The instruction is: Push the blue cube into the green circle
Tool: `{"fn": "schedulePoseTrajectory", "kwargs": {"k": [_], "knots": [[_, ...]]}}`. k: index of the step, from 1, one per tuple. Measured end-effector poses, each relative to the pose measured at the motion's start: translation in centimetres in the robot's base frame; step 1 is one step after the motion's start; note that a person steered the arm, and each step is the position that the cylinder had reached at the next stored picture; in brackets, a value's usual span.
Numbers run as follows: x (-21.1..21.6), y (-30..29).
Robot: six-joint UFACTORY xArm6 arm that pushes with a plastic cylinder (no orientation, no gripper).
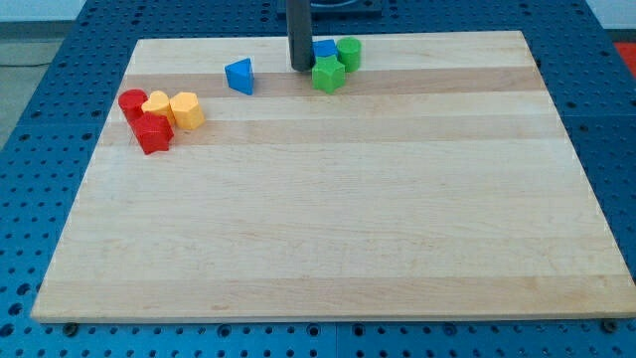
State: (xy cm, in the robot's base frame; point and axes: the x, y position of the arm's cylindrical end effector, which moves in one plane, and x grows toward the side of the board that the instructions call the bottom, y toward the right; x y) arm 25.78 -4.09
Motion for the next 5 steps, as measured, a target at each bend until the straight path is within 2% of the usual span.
{"fn": "schedulePoseTrajectory", "kwargs": {"k": [1,3,5], "knots": [[-1.5,0.0],[-1.3,3.4],[3.4,1.8]]}}
